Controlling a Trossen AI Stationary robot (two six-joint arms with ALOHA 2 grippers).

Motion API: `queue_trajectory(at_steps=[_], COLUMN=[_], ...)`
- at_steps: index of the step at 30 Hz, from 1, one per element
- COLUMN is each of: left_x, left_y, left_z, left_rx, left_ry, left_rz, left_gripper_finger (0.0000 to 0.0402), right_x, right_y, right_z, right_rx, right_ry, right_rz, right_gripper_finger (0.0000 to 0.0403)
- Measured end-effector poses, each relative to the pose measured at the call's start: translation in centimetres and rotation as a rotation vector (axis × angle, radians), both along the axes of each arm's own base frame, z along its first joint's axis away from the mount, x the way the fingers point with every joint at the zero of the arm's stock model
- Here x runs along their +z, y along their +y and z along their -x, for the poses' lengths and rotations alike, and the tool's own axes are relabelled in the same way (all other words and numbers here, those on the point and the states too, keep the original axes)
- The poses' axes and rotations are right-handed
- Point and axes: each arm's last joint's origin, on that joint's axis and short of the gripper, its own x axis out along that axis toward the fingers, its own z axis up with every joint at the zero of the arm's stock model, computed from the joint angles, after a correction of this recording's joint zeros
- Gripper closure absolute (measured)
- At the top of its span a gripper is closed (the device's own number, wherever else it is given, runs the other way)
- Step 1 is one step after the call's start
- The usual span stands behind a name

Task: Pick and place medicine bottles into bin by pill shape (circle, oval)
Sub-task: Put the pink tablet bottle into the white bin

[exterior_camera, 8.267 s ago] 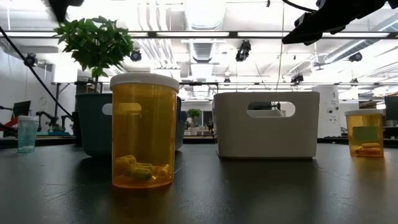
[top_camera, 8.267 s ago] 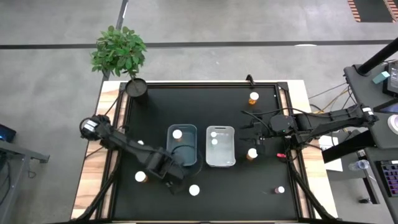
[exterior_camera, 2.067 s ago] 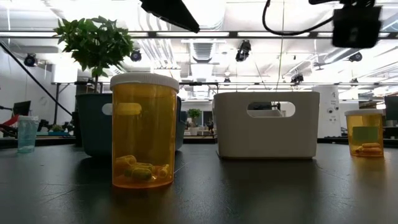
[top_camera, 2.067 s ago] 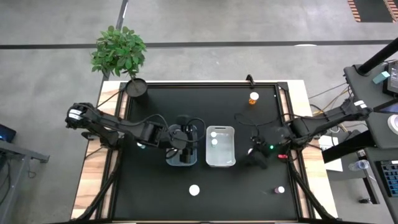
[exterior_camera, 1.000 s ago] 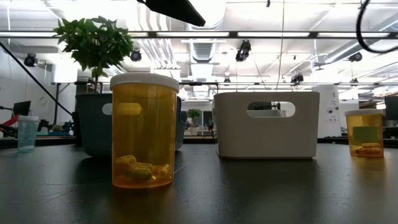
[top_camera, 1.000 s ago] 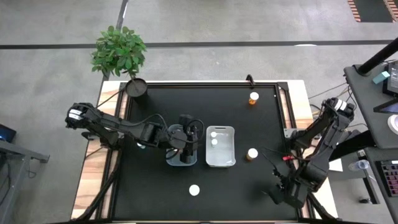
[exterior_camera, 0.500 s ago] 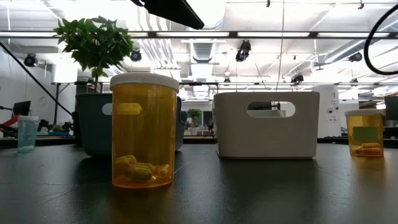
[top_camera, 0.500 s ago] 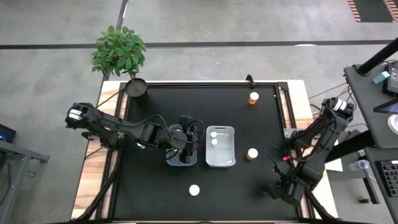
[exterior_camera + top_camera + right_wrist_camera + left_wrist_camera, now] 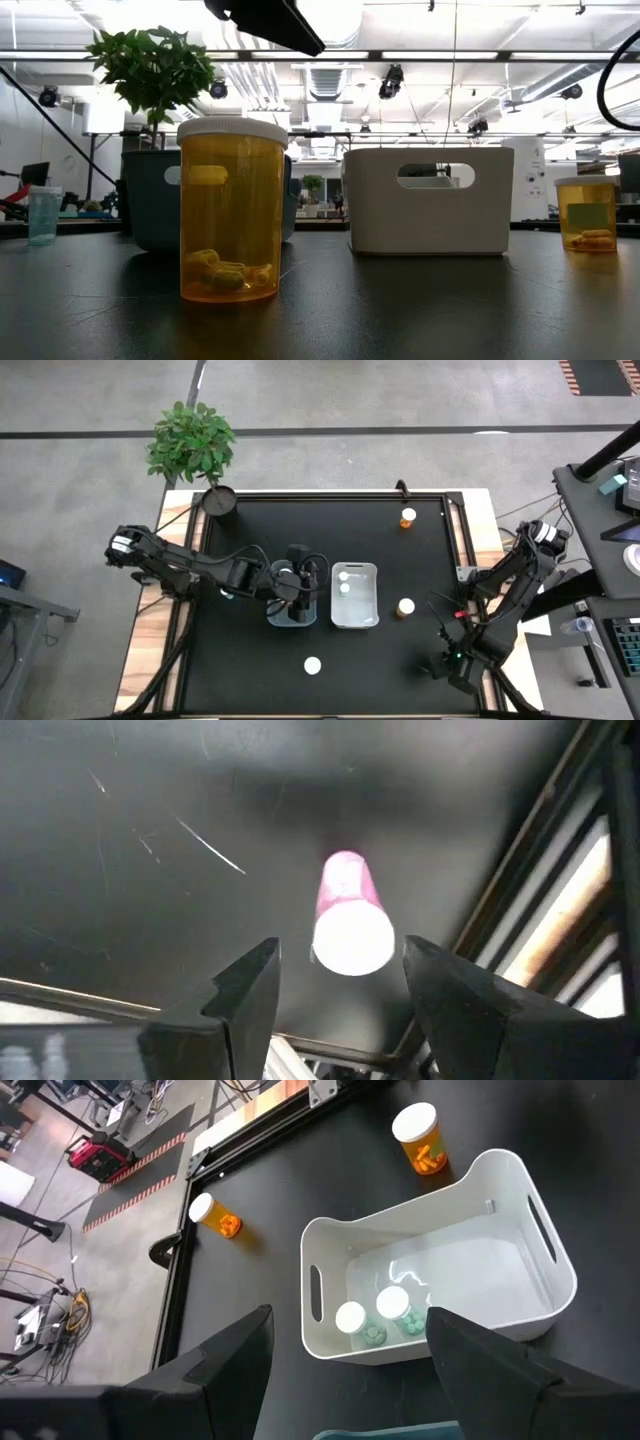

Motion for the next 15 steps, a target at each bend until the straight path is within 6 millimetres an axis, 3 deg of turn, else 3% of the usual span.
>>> queue_trajectory(at_steps=[9,15], left_x=[0.0,0.1], left_y=[0.0,0.0], left_z=[0.0,0.0], left_rx=[0.006,0.006], left_ry=[-0.003,-0.010], left_rz=[-0.003,-0.002], left_gripper_finger=[0.0157,0.0157], right_x=[-1.6,-1.3], right_y=[0.7,0.6], right_z=[-0.4,-0.3], right_rx=[0.002,-0.011], right_ry=[0.032,0.027], right_rz=[0.051,0.039], right_gripper_finger=[0.0204,0.0257])
